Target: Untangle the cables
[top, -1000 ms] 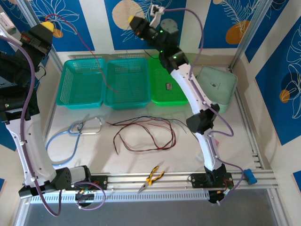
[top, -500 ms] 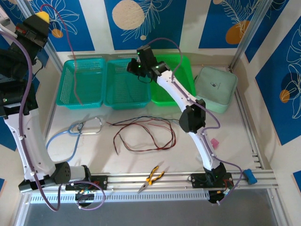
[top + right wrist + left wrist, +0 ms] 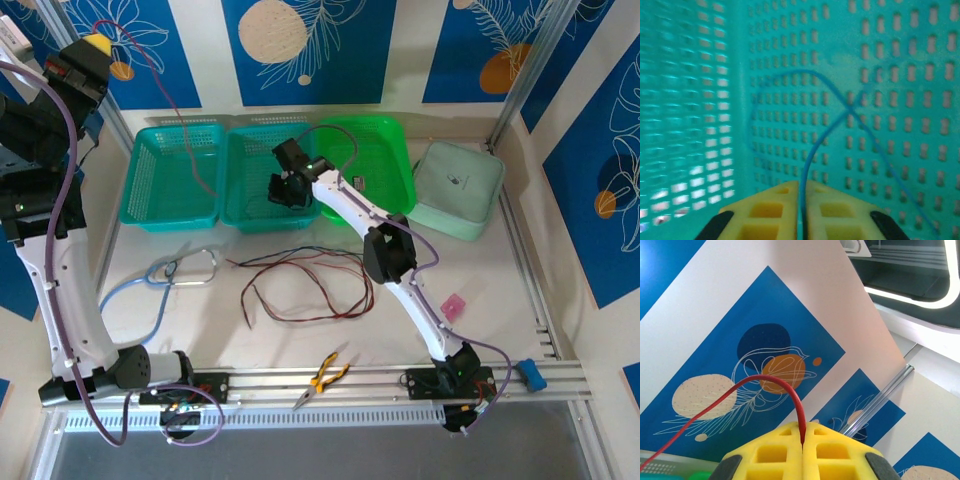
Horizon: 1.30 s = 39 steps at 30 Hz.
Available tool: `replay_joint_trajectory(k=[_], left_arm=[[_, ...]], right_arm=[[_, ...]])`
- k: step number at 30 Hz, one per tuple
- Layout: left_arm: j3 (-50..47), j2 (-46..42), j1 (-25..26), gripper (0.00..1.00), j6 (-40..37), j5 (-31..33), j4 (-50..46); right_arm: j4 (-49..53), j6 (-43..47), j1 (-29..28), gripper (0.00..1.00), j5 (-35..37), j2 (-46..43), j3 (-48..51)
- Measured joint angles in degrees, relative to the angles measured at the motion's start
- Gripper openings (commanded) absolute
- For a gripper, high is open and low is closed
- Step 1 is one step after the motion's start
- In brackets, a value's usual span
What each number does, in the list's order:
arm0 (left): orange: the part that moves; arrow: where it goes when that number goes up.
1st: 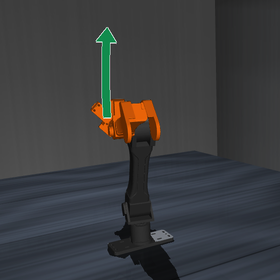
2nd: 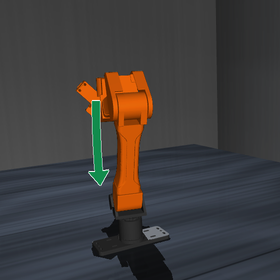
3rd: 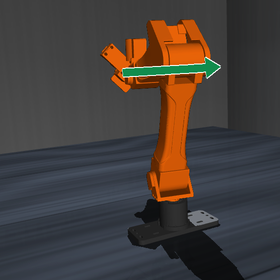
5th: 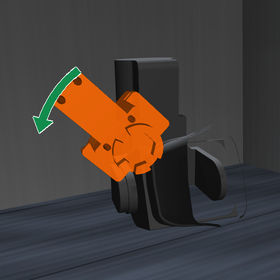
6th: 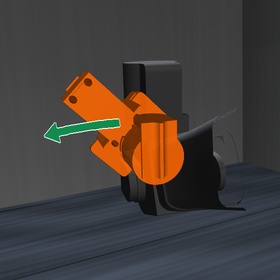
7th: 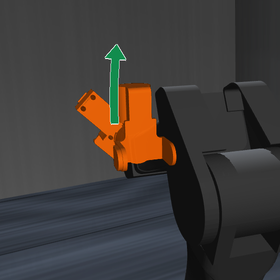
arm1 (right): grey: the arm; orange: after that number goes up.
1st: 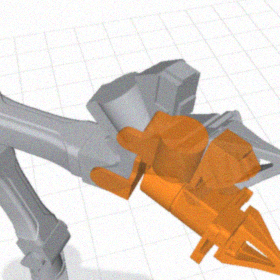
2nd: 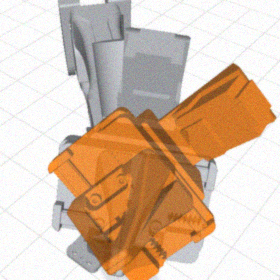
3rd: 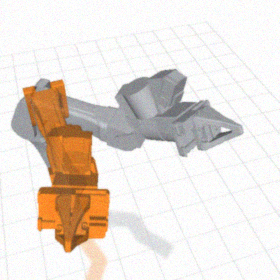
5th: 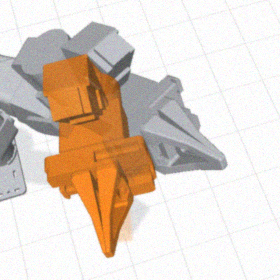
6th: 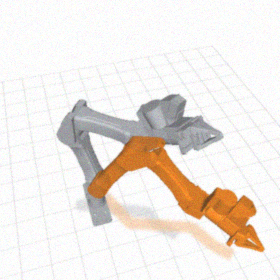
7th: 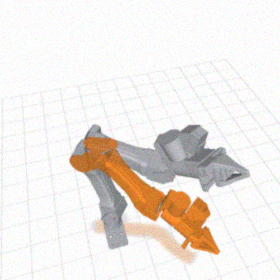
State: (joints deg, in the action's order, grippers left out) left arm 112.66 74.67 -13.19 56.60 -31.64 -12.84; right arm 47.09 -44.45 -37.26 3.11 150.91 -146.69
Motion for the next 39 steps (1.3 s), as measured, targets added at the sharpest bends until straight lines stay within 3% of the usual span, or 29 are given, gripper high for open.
replay_joint_trajectory(k=[4, 7, 20, 31, 39], left_arm=[[-0.31, 0.0, 0.0, 0.0, -0.24, 0.2, -0.02], [-0.46, -0.04, 0.0, 0.0, -1.05, 0.2, -0.04], [-0.57, 1.11, 0.0, 0.0, -3.58, 2.36, 0.09], [-0.98, 2.78, 0.0, 0.0, -10.43, 9.2, -0.2], [-7.5, 2.67, 0.02, 0.0, -15.21, 12.72, -0.59]], right_arm=[[1.38, 0.15, 0.74, 0.46, -1.07, -0.15, 0.0], [1.38, 0.79, 1.07, 0.55, -1.14, -0.92, 0.0], [1.11, 2.91, 1.01, 0.66, -3.65, -13.07, 0.35], [1.29, 6.16, 0.72, 0.68, -9.81, -25.18, 5.11], [1.33, 8.26, 0.98, 0.68, -11.89, -31.65, 11.63]])
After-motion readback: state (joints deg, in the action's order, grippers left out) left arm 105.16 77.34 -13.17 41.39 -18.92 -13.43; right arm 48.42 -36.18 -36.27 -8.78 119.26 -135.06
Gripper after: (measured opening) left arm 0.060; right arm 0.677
